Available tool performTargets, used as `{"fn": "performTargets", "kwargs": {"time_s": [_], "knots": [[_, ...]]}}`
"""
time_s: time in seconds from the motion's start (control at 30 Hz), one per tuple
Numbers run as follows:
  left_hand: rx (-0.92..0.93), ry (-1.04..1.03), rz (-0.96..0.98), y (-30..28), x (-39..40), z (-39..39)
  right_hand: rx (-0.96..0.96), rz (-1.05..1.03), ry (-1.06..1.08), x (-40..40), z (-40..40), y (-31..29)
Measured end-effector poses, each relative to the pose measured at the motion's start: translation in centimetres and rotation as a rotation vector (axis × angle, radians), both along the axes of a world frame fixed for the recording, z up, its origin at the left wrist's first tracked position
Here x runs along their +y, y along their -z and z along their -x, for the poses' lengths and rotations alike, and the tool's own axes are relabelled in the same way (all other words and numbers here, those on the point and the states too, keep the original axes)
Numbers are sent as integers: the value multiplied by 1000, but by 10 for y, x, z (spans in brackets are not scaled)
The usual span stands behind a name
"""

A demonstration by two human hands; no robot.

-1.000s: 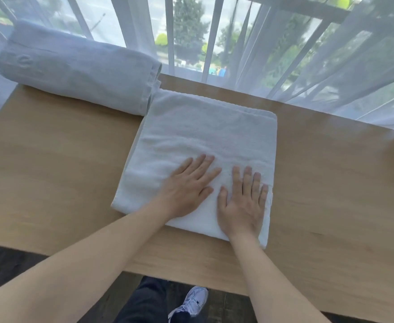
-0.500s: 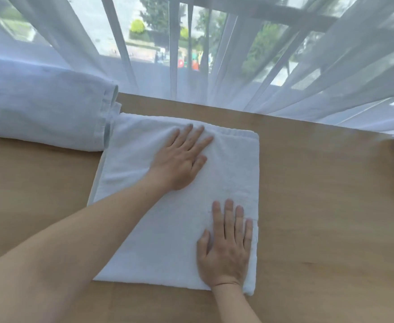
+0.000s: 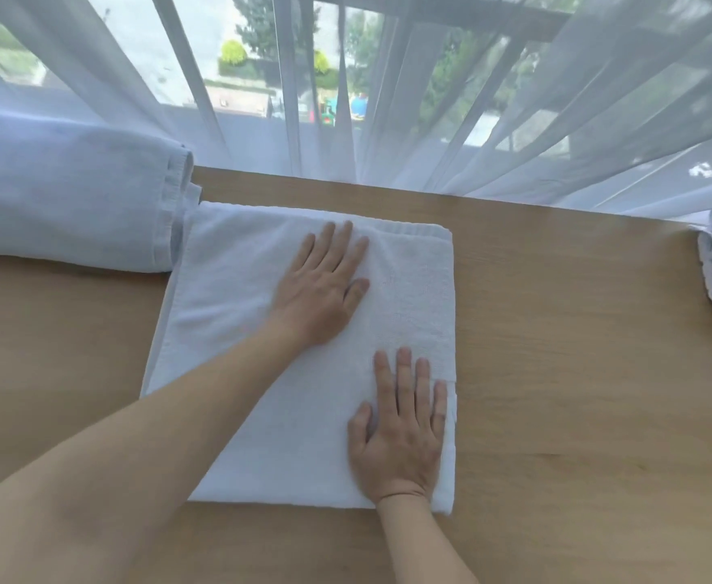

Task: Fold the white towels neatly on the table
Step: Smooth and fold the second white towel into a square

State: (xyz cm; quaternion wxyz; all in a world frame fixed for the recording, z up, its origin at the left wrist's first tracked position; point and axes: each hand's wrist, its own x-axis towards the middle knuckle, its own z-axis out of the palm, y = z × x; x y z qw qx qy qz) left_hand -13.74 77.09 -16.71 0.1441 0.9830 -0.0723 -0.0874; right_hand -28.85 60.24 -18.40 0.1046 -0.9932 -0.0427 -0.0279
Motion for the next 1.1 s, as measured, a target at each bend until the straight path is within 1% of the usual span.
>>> {"fn": "performTargets", "kwargs": {"time_s": [0.17,0.27,0.4,0.5,0.57,0.73,0.83,0.93,1.0,1.1], "knots": [[-18,-77,-10,3,-22,106,32,-30,10,0,-2,-4],[-33,-181,-45,7,-23,161,74,-50,8,-1,0,-6],[10,-464,-129,10,-12,200,152,-36,-18,-7,8,-5],[39,-529,-129,8,-5,206,172,-28,9,-14,28,-6],[45,-478,-111,6,-1,202,169,-35,46,-16,44,-8],[1,-228,-117,6,11,182,105,-74,165,-8,78,-13],[2,-66,-123,5,28,157,95,-28,213,-1,87,-14],[7,111,-102,3,51,124,71,57,177,10,85,-16],[4,211,-68,0,66,99,0,94,110,17,77,-17],[-16,330,14,-3,84,64,-89,35,20,28,56,-21]]}}
